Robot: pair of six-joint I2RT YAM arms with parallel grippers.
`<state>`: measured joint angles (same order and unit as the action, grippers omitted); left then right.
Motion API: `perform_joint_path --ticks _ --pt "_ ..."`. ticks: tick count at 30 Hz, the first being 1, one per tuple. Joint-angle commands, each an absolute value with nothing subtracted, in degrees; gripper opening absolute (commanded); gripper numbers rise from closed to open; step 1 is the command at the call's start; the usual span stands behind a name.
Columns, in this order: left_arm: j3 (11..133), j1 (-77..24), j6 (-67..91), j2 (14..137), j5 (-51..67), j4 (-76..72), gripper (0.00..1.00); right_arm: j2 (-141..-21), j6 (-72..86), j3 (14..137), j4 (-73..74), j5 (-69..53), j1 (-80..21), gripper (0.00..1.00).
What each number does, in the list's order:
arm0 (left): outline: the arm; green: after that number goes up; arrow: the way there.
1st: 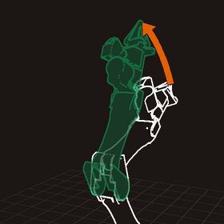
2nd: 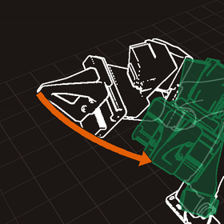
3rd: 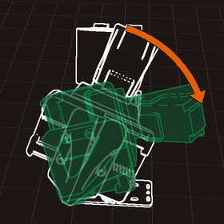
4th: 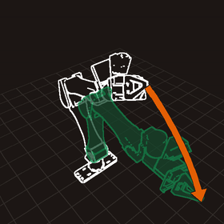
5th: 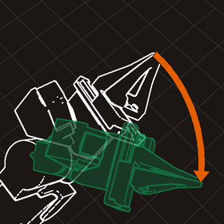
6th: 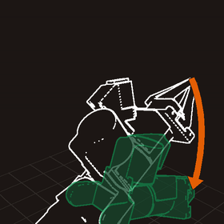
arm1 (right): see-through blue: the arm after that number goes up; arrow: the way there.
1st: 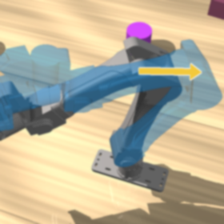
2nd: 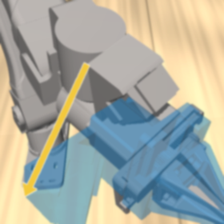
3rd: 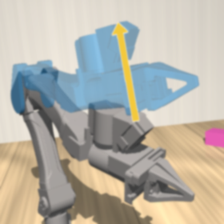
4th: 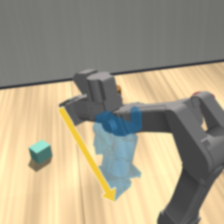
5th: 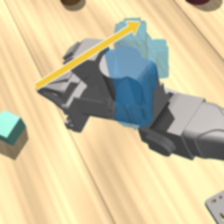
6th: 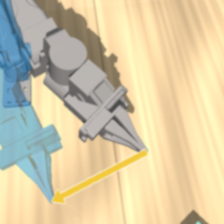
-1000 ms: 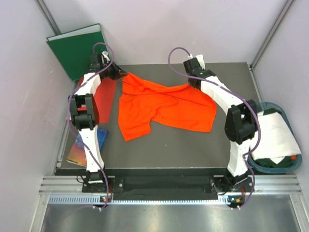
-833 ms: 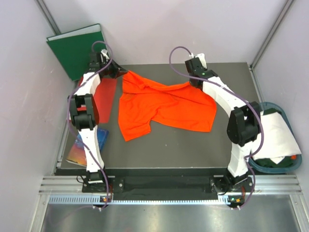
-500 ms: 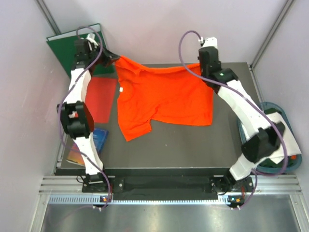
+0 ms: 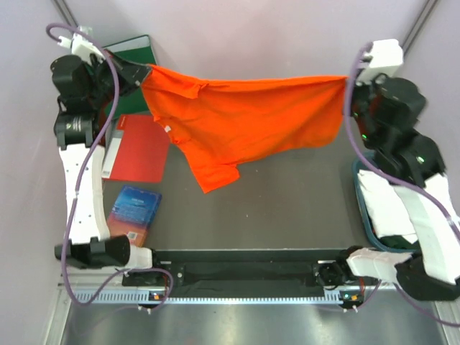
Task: Fold and stack the t-shirts
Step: Flatten the tshirt out
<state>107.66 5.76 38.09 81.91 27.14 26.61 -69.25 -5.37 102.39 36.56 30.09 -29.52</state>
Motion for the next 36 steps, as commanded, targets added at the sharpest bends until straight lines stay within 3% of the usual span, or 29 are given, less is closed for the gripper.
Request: perform_joint_path --ticks 1,12,16,20,30,36 --pt "106.87 5.98 36.04 72.97 24.44 33.65 0.0 -61.1 -2.91 105.21 42.53 25.67 -31.02 0.0" --pt "124.95 5.89 31.12 61.09 23.29 58.68 0.0 -48.52 2.73 109.34 55.37 17.93 -31.11 0.0" --pt "126.3 5.98 31.11 60.91 22.68 59.15 0.0 -46.15 2.46 107.32 56.6 17.23 -29.89 0.0" --pt "119.46 5.98 32.69 61.96 25.65 53.19 0.0 -45.27 2.37 101.46 55.82 19.15 -29.79 0.0" --pt "96.08 5.89 30.93 74.52 27.68 36.5 0.0 -49.03 0.71 69.71 32.36 25.4 -29.71 0.0" --pt "99.74 4.4 29.36 93.22 26.8 31.55 0.0 -66.6 0.44 62.05 14.26 20.95 -22.18 0.0"
